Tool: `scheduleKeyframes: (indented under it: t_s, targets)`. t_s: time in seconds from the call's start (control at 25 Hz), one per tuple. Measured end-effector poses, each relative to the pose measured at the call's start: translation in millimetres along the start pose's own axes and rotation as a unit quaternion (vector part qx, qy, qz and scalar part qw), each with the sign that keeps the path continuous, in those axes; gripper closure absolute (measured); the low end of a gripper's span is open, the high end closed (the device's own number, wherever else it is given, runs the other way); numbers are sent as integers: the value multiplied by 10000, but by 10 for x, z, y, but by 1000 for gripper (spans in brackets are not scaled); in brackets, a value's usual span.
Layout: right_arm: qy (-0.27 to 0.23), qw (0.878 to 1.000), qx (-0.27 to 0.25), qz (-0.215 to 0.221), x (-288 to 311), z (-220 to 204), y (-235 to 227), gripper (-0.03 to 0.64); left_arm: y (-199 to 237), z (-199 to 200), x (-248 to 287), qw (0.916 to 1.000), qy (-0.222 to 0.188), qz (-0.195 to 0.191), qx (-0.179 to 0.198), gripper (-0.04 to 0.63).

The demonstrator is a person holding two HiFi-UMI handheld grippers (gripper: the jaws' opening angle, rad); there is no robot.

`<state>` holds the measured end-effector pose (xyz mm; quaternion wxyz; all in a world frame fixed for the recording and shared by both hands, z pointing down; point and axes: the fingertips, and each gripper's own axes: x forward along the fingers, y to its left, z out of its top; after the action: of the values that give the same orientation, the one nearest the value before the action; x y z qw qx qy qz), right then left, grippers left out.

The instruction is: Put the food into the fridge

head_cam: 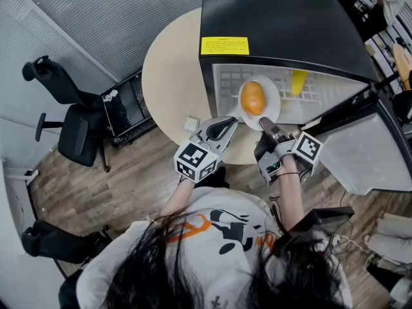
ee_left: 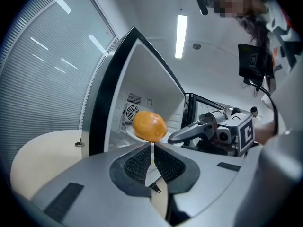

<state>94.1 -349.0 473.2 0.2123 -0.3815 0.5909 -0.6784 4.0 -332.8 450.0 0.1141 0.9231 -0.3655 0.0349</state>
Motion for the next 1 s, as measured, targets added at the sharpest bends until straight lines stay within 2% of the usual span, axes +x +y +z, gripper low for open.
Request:
scheduleKeyframes:
  t_s: [0.48, 0.84, 1.0]
  targets:
    - [100, 9997, 182, -92, 561, 172, 77, 568, 97, 8, 19, 9999, 13, -115, 13, 583]
    - [47, 9978, 659, -50, 794, 284, 120, 563, 139, 3, 34, 9999, 33, -144, -4, 583]
    - [48, 9962, 869, 94, 882, 306, 203, 563, 155, -6, 24, 9999, 47, -130, -14, 583]
